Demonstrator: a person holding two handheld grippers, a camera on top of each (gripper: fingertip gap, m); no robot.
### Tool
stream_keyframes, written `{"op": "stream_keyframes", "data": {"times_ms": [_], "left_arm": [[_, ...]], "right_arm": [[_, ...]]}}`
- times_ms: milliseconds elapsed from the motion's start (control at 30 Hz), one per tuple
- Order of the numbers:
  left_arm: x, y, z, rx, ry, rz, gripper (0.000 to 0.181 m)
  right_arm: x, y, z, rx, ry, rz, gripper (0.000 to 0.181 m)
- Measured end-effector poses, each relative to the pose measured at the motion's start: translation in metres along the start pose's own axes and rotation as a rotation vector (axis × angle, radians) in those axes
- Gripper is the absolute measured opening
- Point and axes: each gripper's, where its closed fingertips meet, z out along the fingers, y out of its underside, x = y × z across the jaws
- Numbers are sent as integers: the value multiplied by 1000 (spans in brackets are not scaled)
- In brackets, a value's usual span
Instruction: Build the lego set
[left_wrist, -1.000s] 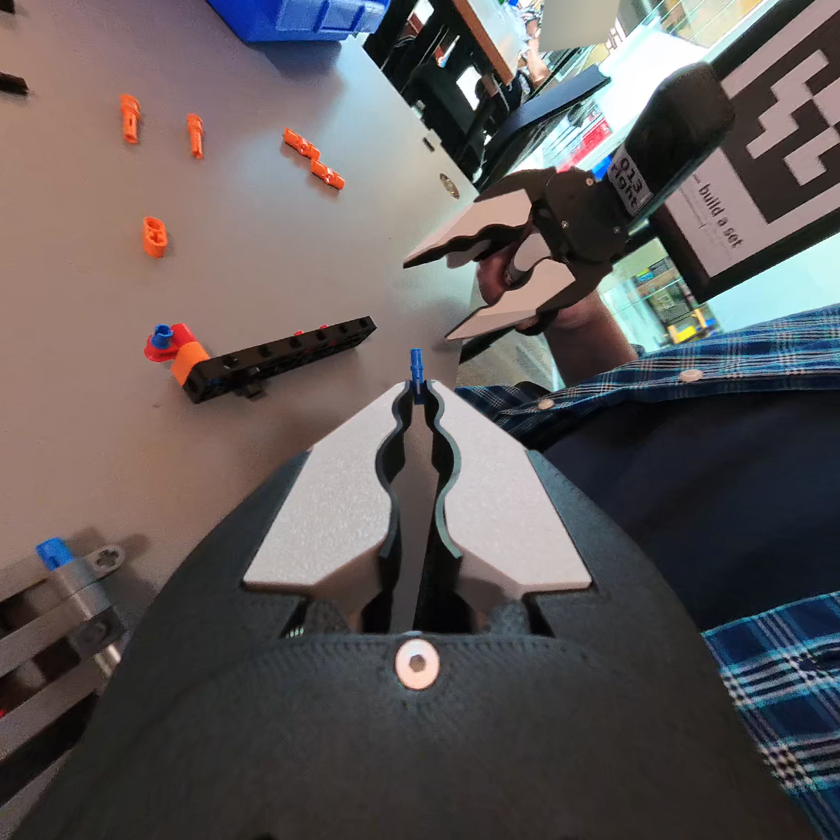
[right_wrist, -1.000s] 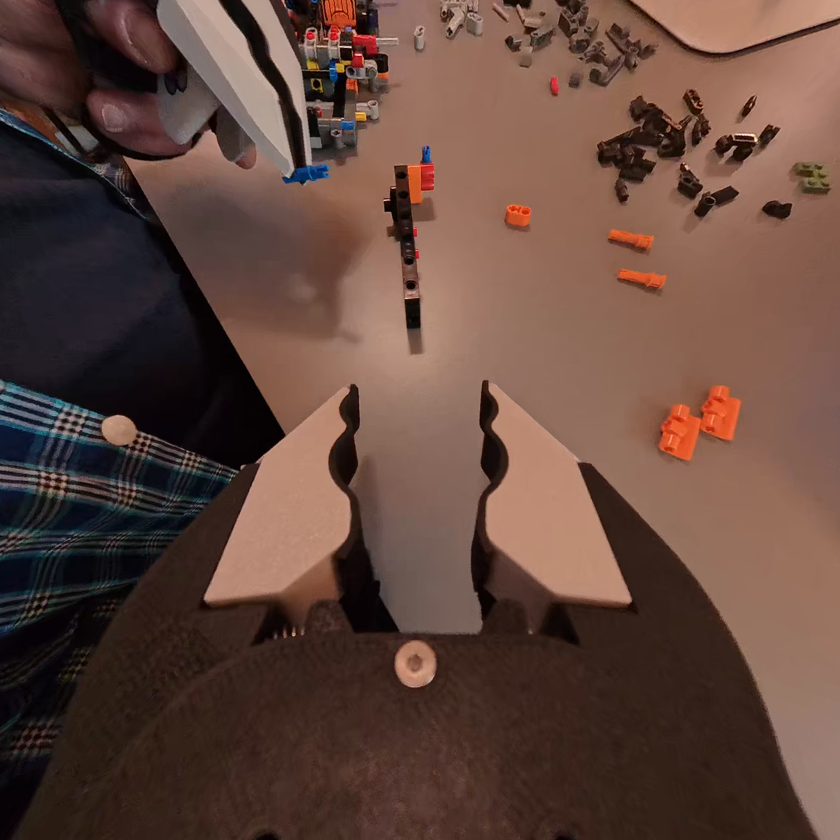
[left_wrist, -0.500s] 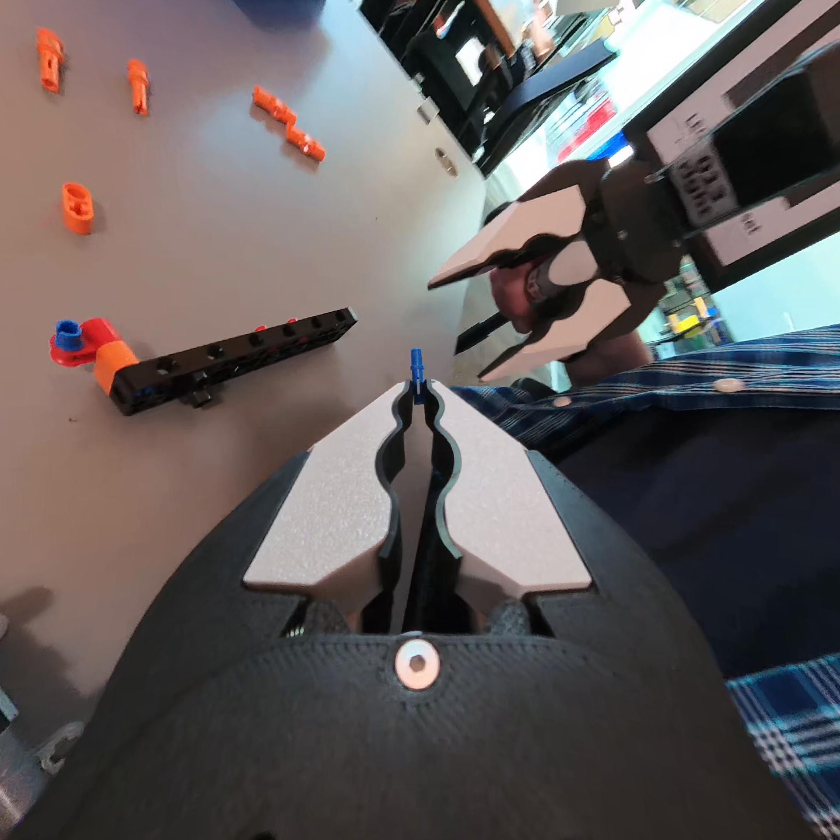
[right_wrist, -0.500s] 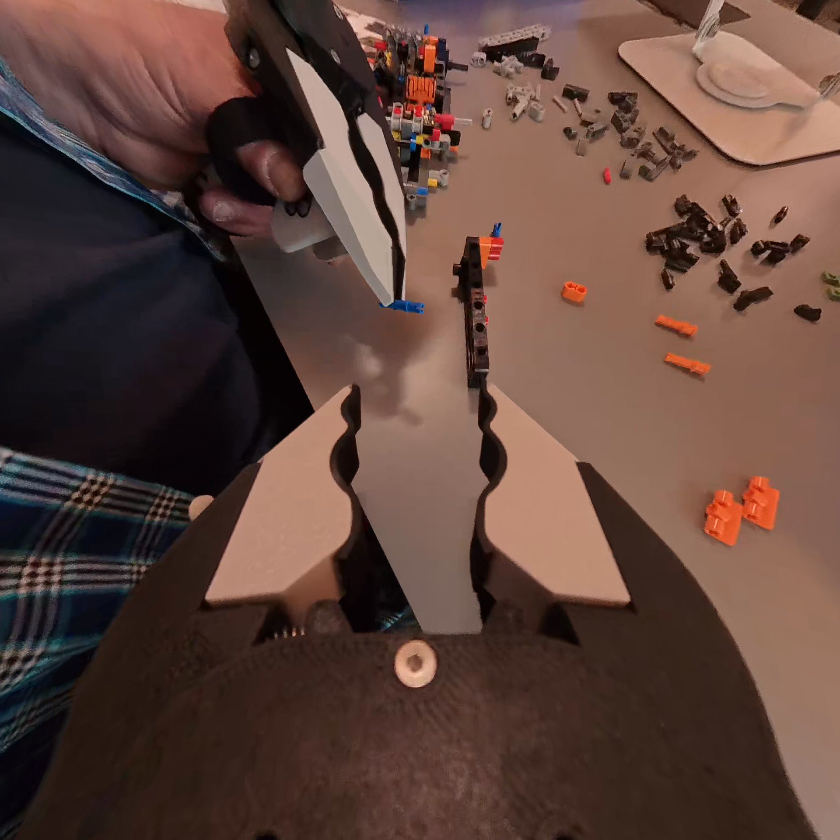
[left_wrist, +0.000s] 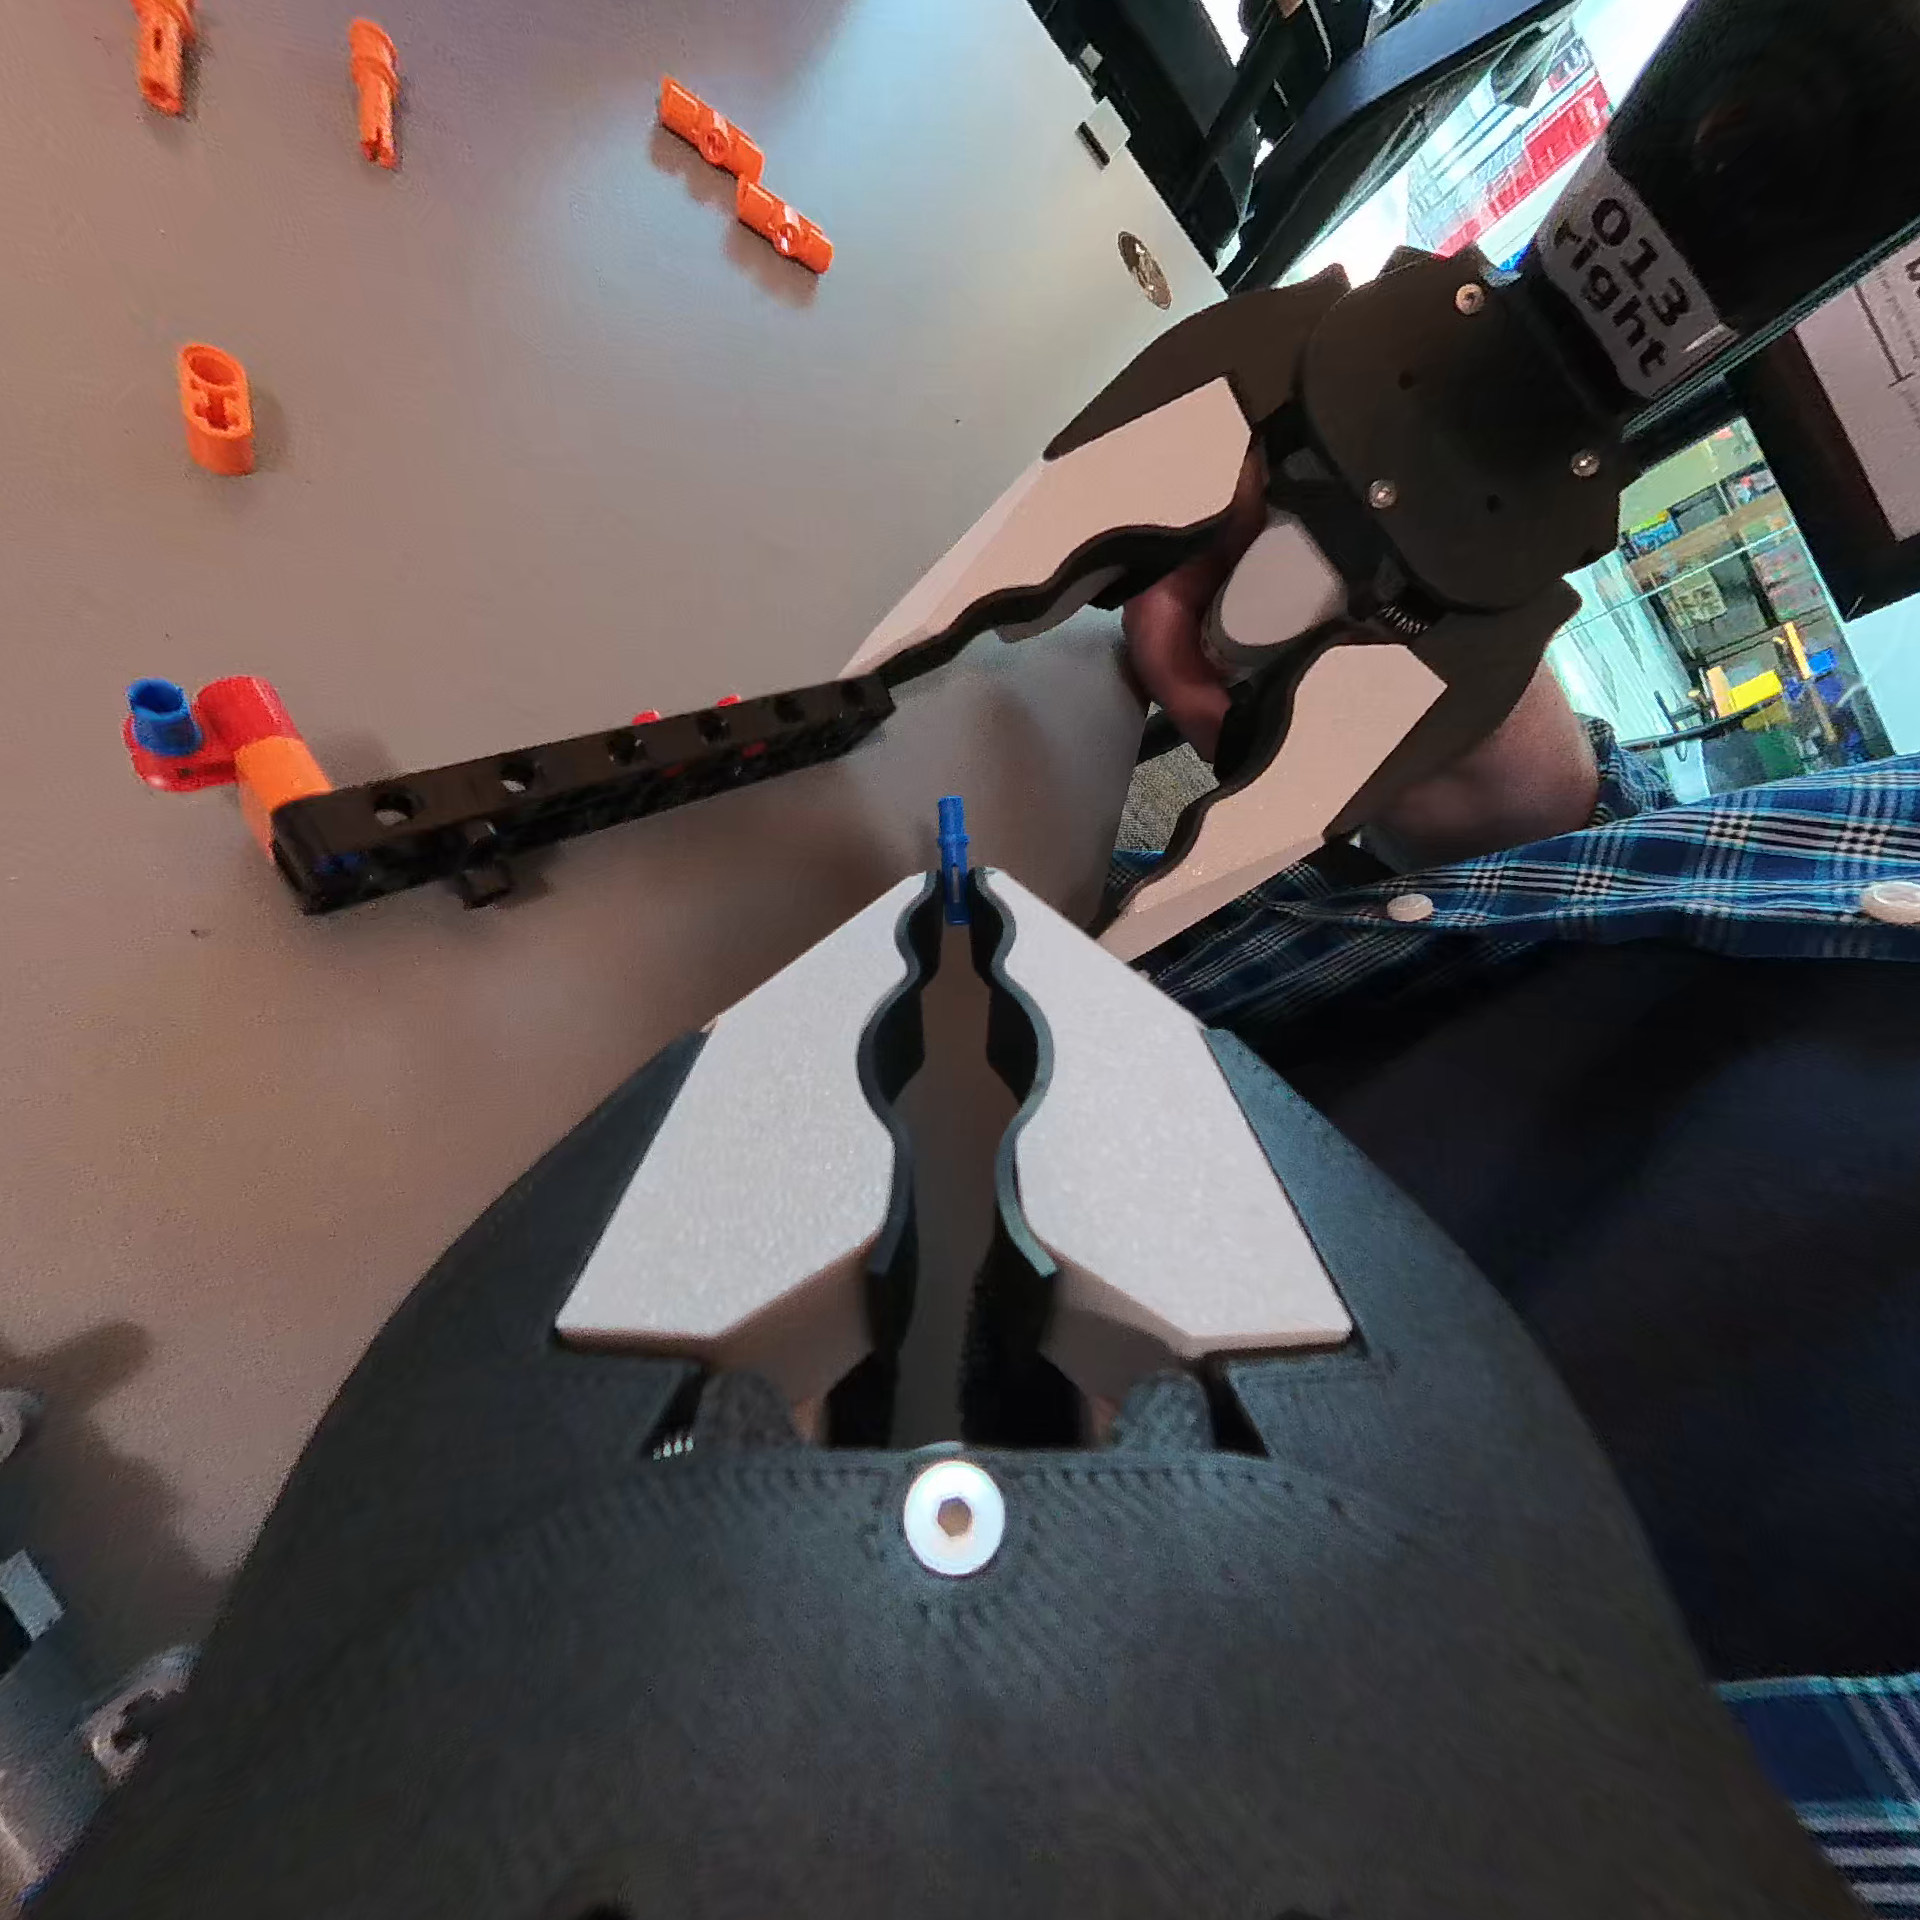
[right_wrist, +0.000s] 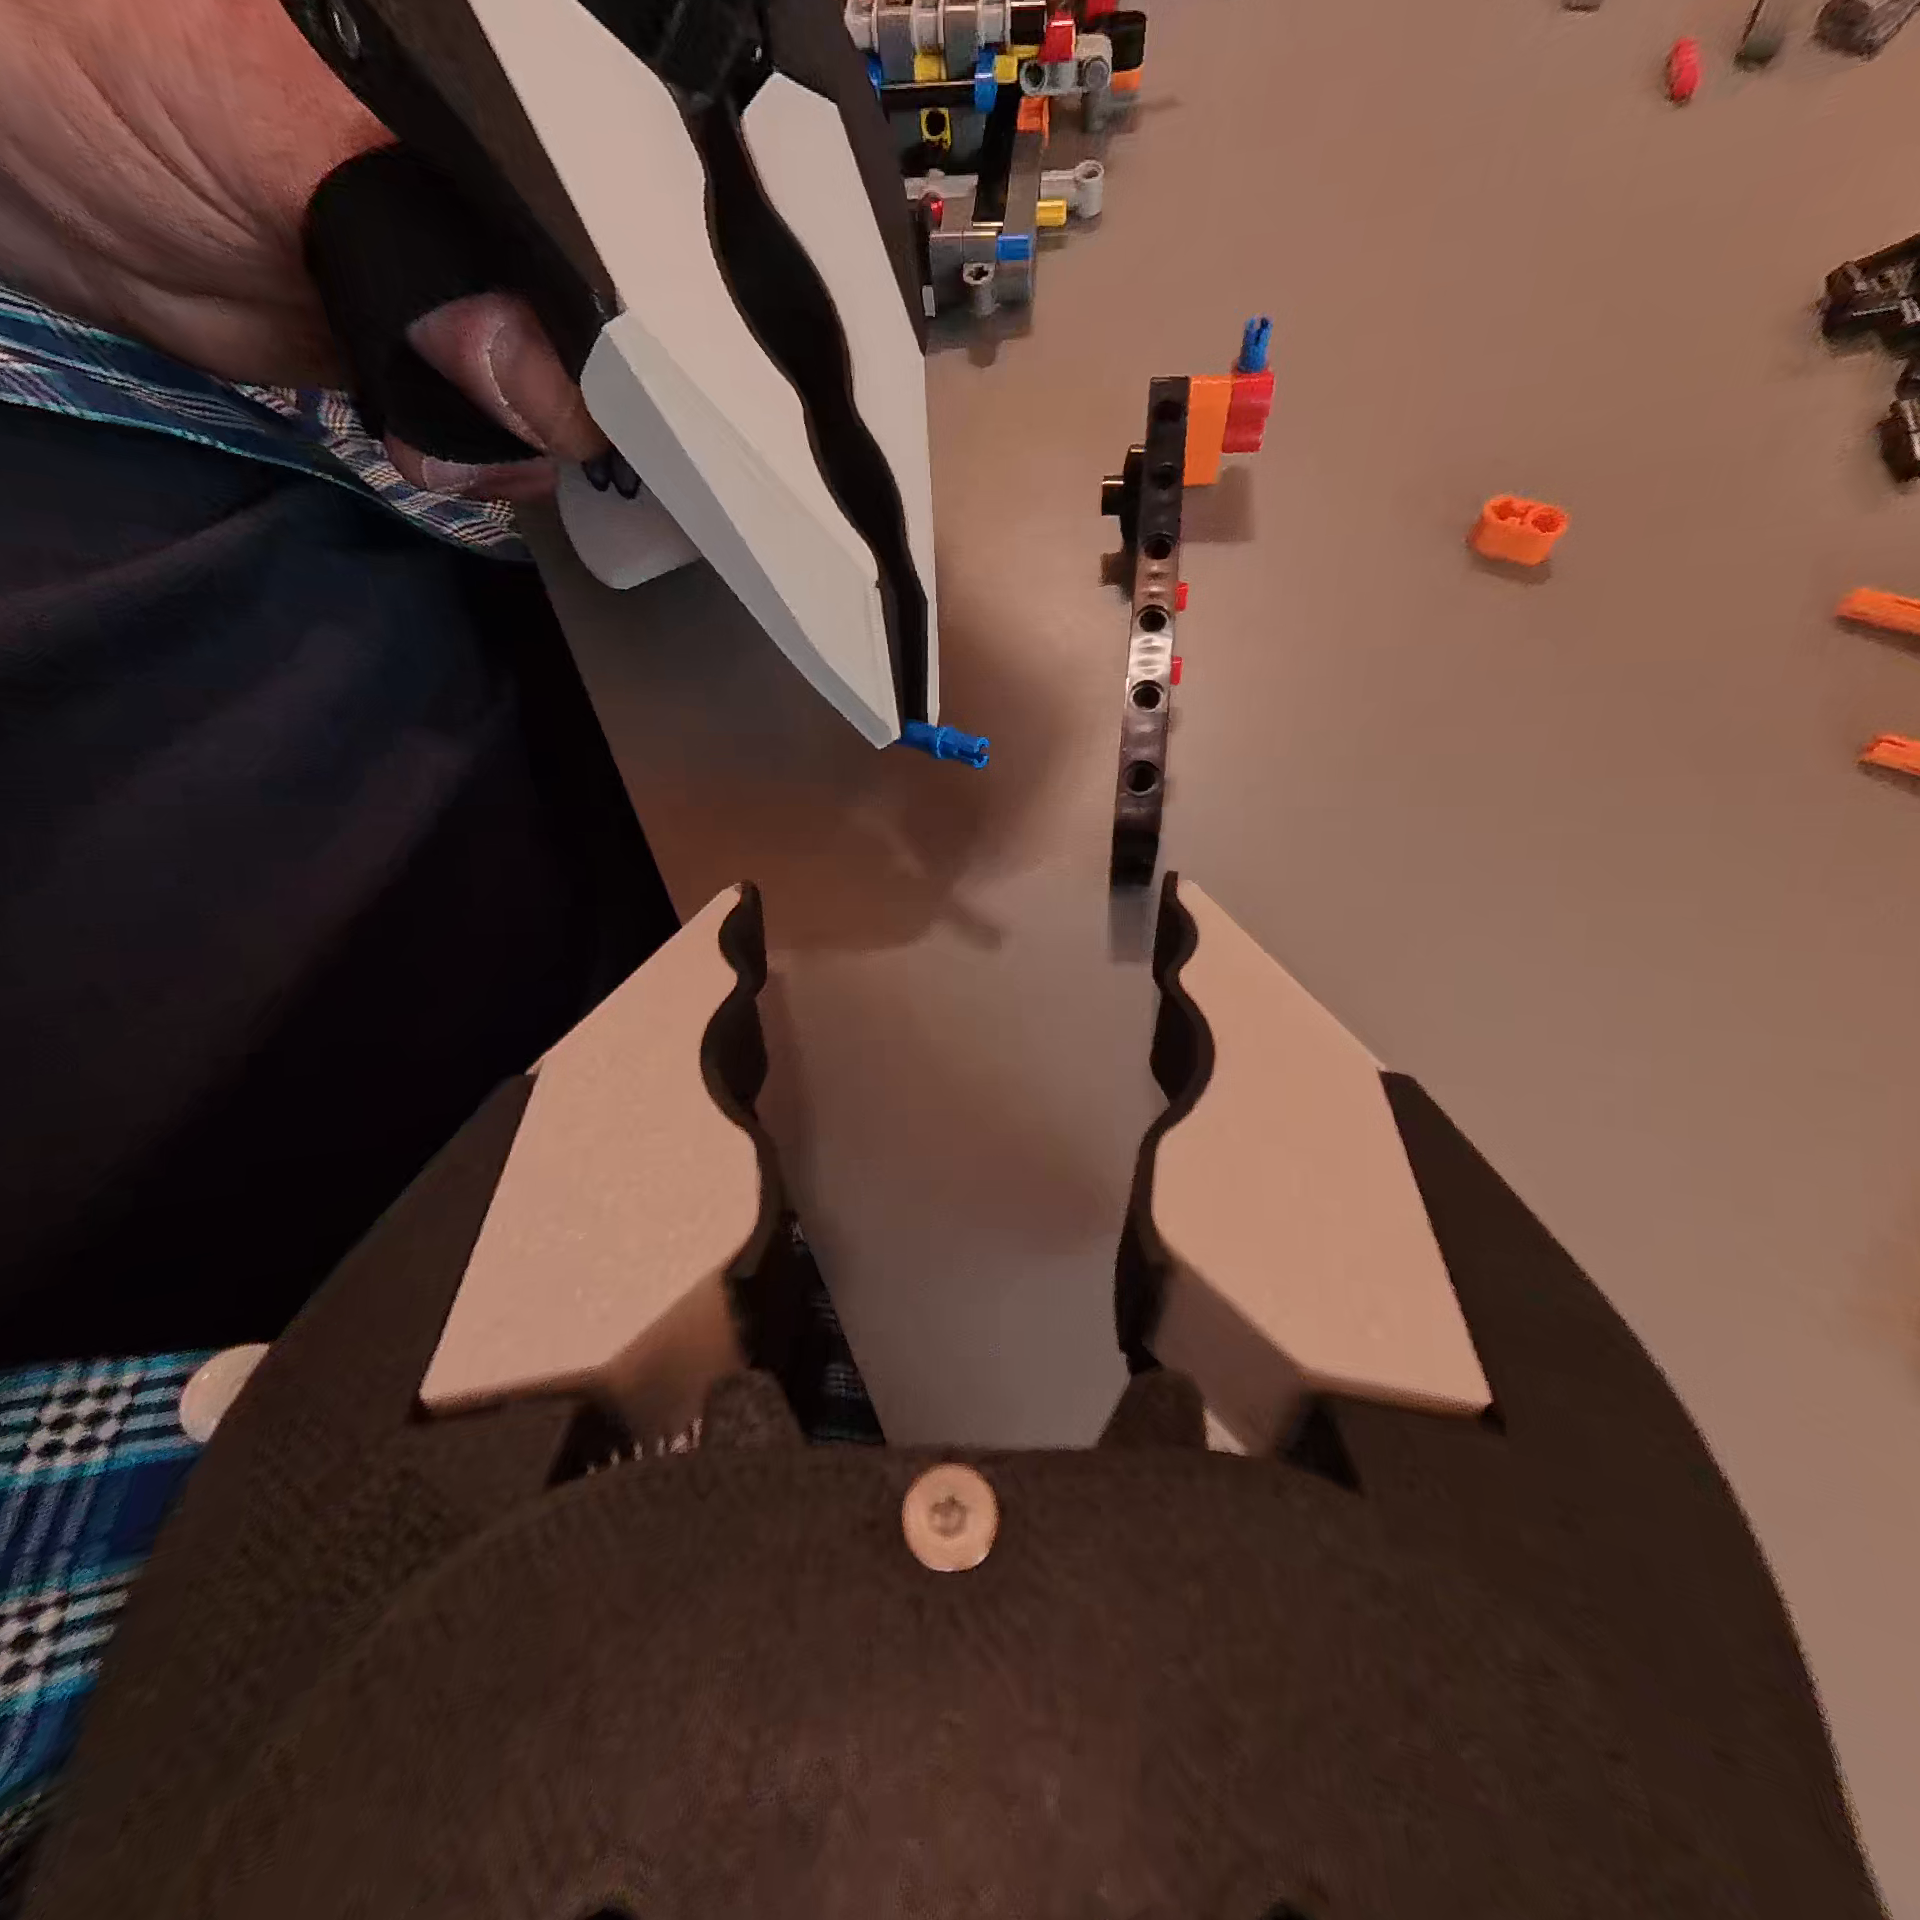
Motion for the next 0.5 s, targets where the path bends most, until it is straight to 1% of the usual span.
{"op": "stream_keyframes", "data": {"times_ms": [33,100,267,333,433,500], "left_arm": [[0,0,0,2,1,-2,4],[2,-2,-1,10,11,-7,4],[12,-5,4,15,68,-14,4],[17,-5,7,7,88,16,4],[29,-6,9,-5,117,102,4],[29,-4,10,-35,83,172,4]], "right_arm": [[-1,-1,-1,8,-7,8,72],[7,-5,-8,47,48,12,69],[-1,-23,-28,162,65,-25,23],[-2,-26,-32,190,32,-10,22],[-5,-24,-34,177,-18,-50,23],[-15,-21,-33,157,-88,-95,17]]}}
